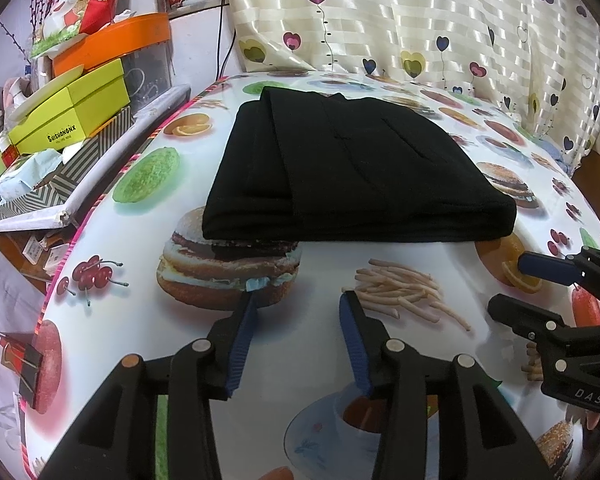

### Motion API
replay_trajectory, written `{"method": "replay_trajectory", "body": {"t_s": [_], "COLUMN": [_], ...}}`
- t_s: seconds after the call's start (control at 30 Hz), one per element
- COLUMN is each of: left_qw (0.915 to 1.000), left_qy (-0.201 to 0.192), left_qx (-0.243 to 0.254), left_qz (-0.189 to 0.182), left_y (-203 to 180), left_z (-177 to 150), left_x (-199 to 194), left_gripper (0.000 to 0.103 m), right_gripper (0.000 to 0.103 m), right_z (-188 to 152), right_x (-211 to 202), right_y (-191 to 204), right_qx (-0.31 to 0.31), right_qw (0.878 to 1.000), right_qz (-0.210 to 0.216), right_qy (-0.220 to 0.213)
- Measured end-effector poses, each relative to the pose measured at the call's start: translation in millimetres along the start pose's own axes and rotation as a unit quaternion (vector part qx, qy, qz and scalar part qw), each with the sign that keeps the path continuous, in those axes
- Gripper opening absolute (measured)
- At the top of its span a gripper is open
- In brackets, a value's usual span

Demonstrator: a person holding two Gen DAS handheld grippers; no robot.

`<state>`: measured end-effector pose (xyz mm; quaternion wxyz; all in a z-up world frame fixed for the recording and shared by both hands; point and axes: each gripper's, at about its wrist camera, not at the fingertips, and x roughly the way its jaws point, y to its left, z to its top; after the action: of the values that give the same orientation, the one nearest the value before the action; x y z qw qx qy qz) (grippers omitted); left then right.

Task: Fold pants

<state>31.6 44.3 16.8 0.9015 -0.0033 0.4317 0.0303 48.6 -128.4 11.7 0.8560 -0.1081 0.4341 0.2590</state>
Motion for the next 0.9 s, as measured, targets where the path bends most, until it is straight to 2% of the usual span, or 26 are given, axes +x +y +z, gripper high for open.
{"method": "replay_trajectory", "body": {"t_s": [0.9], "left_qw": [1.0000], "left_qy": [0.000], "left_qx": [-0.001], "left_qz": [-0.004], "left_y": [-3.0], "left_z": [-0.6], "left_x": [-0.4], "left_gripper": [0.049], "right_gripper": [0.056], "right_z": [-0.4], "right_x": [-0.5], "right_y": [-0.4], "right_qx": [0.000], "right_qw": [1.000], "right_qz": [0.000], "right_qy": [0.000]}}
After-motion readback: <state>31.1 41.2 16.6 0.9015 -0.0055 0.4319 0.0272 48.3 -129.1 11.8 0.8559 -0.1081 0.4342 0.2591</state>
